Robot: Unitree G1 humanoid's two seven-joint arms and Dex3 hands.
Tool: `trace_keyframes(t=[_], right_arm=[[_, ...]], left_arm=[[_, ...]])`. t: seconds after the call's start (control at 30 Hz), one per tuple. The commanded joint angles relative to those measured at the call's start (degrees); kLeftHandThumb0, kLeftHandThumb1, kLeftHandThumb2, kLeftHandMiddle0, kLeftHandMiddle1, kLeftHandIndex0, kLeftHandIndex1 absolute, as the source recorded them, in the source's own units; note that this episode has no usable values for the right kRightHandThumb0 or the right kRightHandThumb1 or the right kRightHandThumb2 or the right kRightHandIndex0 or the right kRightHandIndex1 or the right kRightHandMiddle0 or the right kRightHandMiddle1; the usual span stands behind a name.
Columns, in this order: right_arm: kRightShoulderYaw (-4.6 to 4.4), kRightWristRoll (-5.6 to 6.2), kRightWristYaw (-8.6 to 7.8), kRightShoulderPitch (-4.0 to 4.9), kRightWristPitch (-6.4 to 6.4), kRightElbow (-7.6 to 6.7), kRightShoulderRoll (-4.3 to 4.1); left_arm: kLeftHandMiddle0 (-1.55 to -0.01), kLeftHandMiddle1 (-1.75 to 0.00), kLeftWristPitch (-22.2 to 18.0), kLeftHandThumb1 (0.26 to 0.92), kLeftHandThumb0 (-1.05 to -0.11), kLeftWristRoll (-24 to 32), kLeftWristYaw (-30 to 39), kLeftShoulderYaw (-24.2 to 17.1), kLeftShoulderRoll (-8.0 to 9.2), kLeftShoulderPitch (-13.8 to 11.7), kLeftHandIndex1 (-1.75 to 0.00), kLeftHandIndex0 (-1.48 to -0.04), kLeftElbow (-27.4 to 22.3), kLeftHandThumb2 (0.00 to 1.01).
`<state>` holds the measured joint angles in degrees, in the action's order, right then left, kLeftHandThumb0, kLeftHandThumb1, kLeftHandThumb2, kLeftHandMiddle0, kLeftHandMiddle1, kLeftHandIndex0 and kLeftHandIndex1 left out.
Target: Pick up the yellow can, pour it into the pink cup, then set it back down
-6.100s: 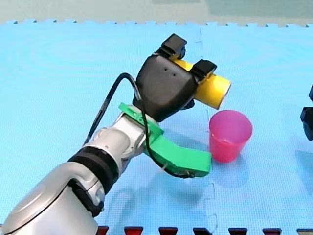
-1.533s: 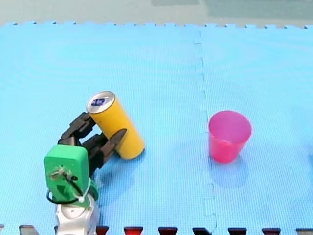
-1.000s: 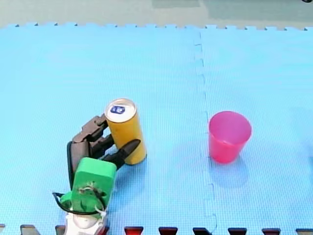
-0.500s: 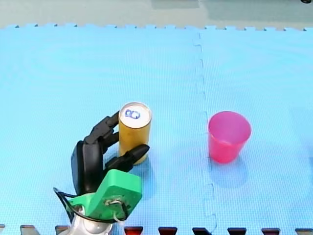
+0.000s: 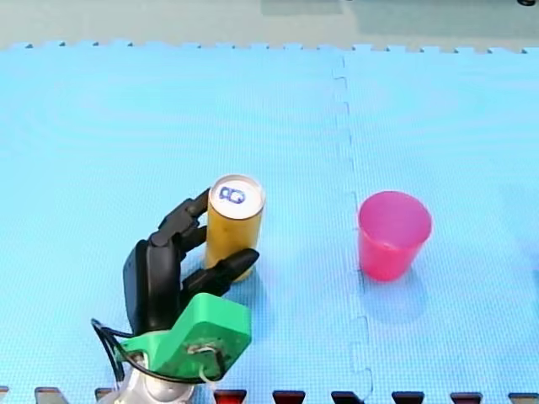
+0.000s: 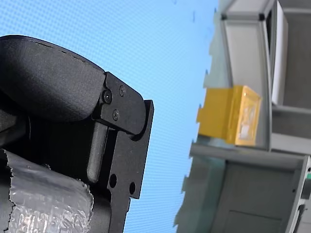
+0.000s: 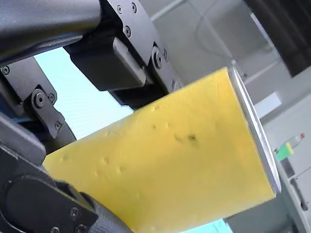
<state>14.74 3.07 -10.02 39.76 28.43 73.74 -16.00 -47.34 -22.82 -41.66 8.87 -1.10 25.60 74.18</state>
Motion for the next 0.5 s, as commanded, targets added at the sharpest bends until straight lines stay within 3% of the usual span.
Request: trace_keyframes(t=[0.0,0.03,0.07,0.13,0.27,0.47], right_arm=[[0.09,0.06,0.02,0.35,-0.02,-0.04,-0.45],[0.08,0.05,0.02,0.32,0.00,-0.05,-0.45],[0.06,0.03,0.04,0.30,0.03,-0.05,-0.45],[0.02,-0.01,0.08,0.26,0.06,-0.07,-0.46],[0.02,0.01,0.03,0.23,0.05,-0.07,-0.54],[0.09,0.10,0.00,0.23,0.00,-0.01,-0.54]], left_arm=[[-0.53,0.00,2.2,0.791,-0.826,2.6,5.8,-1.5,0.10,-0.8,0.00,-0.39,0.9,0.00],[-0.40,0.00,2.7,0.796,-0.939,3.2,7.1,-1.9,-0.14,-0.8,0.00,-0.29,0.8,0.00],[-0.34,0.00,2.9,0.798,-0.992,4.0,8.8,-2.4,-0.17,-0.9,0.00,-0.25,0.8,0.01],[-0.28,0.00,3.2,0.792,-1.037,5.4,11.3,-3.3,-0.37,-0.9,0.00,-0.19,0.8,0.00],[-0.25,0.00,3.3,0.734,-1.015,7.8,14.8,-5.1,-0.89,-1.1,0.00,-0.16,0.6,0.00],[-0.23,0.00,3.4,0.706,-0.989,9.4,18.0,-6.6,-0.95,-1.1,0.00,-0.15,0.7,0.00]])
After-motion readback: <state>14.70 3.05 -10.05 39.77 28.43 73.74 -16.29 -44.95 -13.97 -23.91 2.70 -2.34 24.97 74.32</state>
